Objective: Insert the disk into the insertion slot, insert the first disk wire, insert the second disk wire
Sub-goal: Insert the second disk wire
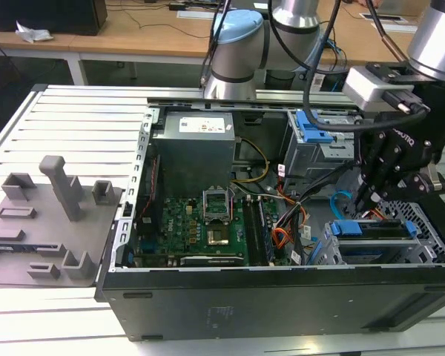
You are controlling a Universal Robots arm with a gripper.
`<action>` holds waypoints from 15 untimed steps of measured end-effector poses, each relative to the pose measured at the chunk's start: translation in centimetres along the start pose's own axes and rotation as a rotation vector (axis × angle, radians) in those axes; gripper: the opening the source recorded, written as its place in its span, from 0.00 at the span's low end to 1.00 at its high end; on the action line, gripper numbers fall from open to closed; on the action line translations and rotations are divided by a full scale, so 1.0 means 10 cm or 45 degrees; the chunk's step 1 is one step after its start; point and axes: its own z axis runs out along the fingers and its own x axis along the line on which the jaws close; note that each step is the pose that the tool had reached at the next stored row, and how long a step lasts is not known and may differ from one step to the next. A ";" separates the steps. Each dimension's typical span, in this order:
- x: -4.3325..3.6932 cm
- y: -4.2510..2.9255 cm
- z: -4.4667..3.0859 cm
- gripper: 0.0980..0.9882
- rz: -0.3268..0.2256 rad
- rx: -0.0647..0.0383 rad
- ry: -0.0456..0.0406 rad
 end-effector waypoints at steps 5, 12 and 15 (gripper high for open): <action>0.021 -0.025 0.006 0.07 0.000 -0.001 0.000; 0.021 -0.026 0.007 0.07 0.097 -0.008 -0.004; 0.020 -0.026 0.009 0.07 0.160 -0.013 -0.006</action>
